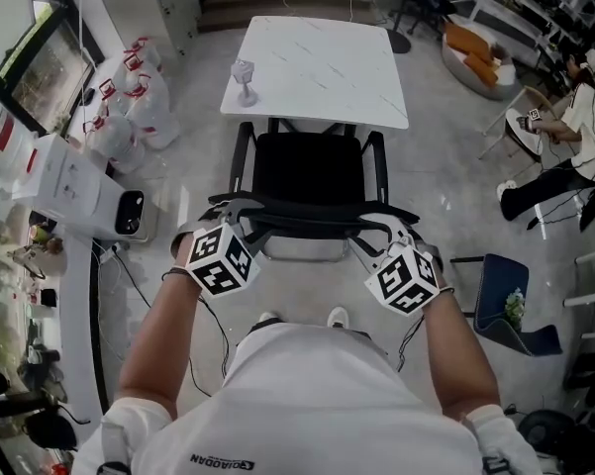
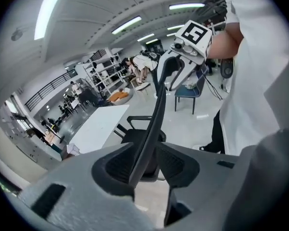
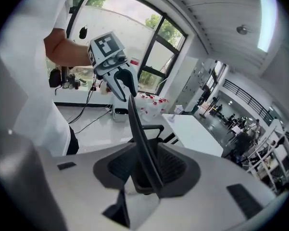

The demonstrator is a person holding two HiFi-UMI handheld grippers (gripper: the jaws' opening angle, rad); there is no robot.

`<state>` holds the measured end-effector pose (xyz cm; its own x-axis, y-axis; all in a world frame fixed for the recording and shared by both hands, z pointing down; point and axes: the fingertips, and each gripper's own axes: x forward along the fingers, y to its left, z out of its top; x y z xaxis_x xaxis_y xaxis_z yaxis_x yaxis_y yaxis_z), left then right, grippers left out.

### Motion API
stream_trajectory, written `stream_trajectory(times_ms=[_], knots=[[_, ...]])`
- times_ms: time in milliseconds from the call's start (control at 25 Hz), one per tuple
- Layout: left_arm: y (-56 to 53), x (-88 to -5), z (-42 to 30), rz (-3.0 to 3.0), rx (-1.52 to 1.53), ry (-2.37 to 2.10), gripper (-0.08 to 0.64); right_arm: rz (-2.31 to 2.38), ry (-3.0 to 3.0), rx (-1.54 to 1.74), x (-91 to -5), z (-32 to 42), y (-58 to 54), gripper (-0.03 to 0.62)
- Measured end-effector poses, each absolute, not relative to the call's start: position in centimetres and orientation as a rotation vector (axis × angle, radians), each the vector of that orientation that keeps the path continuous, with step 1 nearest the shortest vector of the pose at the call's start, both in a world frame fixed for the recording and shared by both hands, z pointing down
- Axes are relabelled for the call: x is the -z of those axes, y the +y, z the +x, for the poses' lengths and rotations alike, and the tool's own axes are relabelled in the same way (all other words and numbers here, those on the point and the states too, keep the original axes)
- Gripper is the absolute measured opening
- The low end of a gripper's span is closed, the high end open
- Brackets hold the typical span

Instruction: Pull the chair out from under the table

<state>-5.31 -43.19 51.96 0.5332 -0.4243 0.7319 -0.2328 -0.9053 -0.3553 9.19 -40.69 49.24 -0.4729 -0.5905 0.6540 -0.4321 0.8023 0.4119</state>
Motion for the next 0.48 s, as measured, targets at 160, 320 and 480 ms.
stream_trajectory(times_ms=[160,320,480], knots=[[-43.6,-53.9,-5.7,-2.463,1.459,0.417,0.17,0.668,-2.07,0.272,-50.6,9.2,-41.1,0.15],[-44.3,-54.8,-5.3,-2.433,1.49,0.385,0.173,0.611,-2.008,0.285,-51.8,9.1,-41.5,0.164],[-45.1,-56.1,-4.7,-2.403,1.537,0.342,0.172,0.566,-1.938,0.278,-53.1,9.2,-42.5,0.18]])
